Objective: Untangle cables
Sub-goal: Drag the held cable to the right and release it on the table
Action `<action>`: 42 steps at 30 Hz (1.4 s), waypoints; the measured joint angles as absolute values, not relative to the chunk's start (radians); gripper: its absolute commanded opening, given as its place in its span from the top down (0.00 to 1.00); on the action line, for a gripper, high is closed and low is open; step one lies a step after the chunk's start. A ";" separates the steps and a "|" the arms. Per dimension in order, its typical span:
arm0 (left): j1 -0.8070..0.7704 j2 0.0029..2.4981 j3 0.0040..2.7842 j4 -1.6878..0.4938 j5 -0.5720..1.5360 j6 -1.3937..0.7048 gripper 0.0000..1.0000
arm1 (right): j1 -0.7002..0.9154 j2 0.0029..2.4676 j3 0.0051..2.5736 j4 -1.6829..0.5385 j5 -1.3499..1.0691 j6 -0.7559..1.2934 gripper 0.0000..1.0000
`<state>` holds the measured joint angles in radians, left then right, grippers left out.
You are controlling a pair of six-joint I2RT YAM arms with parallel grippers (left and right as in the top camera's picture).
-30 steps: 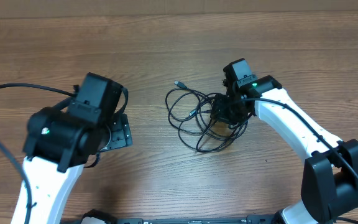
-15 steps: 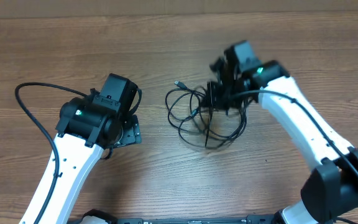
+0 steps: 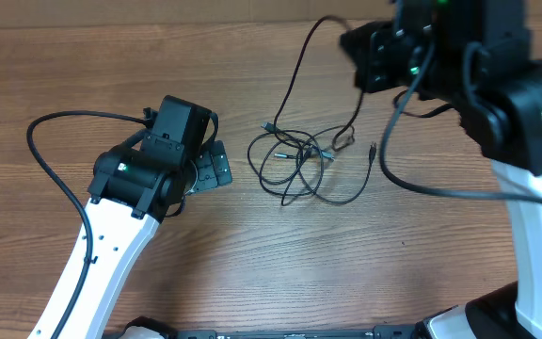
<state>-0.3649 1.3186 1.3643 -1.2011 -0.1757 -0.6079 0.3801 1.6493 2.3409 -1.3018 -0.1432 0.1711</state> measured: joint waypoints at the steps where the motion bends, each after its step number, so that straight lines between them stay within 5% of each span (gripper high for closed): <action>1: -0.365 1.320 1.364 -1.195 -0.173 -0.608 0.00 | 0.380 1.647 2.357 -1.300 -0.090 0.170 0.96; 13: -0.365 1.348 1.364 -1.196 -0.145 -0.608 0.00 | 0.200 1.635 2.371 -1.045 0.414 0.160 0.96; 26: -0.365 1.355 1.364 -1.196 -0.142 -0.608 0.00 | -0.220 1.578 2.371 -0.932 0.480 0.183 0.96; 42: -0.365 1.356 1.364 -1.196 -0.138 -0.608 0.01 | -0.314 1.805 2.389 -1.513 0.399 0.240 0.96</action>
<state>-0.3649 1.3556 1.3636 -1.1961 -0.1383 -0.6083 -0.3141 1.8050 2.3886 -1.5131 0.3992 0.2401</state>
